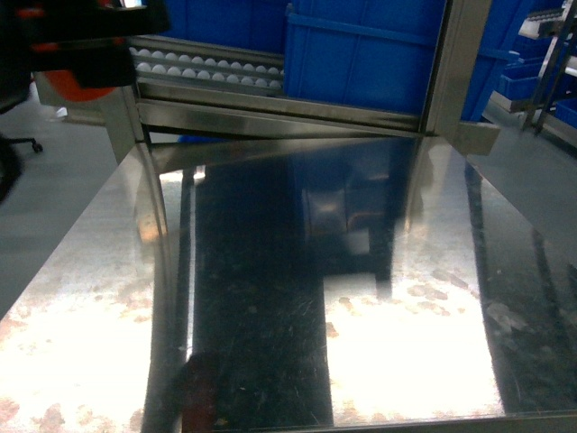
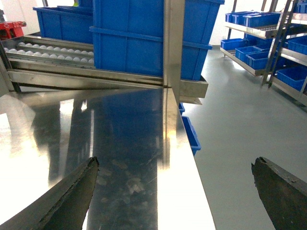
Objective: Pick capacitor and pack into box
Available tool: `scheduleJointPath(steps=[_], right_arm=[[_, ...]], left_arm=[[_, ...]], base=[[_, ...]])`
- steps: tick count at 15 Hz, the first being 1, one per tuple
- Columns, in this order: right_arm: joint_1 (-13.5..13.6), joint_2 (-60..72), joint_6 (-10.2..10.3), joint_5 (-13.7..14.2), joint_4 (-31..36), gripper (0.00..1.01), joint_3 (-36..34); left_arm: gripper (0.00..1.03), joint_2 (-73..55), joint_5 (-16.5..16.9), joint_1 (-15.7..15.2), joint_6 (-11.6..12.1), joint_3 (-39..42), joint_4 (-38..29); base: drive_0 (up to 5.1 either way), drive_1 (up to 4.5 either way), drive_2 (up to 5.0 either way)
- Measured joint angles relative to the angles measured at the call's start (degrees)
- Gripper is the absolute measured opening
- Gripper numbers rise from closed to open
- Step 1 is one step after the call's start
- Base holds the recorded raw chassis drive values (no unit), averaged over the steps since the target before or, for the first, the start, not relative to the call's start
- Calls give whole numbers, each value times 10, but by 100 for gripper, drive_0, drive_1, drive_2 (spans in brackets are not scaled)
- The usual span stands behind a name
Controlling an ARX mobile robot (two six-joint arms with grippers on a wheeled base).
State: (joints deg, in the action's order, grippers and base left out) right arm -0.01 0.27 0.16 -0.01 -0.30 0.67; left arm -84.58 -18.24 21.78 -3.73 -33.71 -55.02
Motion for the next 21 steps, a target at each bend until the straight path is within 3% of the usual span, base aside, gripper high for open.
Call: scheduleJointPath(steps=[1,6,10,21], right_arm=[[0,0,0,0,0,98,0],[0,0,0,0,0,98,0],[0,0,0,0,0,98,0],[0,0,0,0,0,98,0]], left_arm=[[44,65,-13,3,13,44,0],[44,170,-56,18,40,102,-2],[44,271,-94,36,42,158,56],[44,280,-98,36,42,165,57]], base=[[0,0,0],[0,0,0],[0,0,0],[0,0,0]])
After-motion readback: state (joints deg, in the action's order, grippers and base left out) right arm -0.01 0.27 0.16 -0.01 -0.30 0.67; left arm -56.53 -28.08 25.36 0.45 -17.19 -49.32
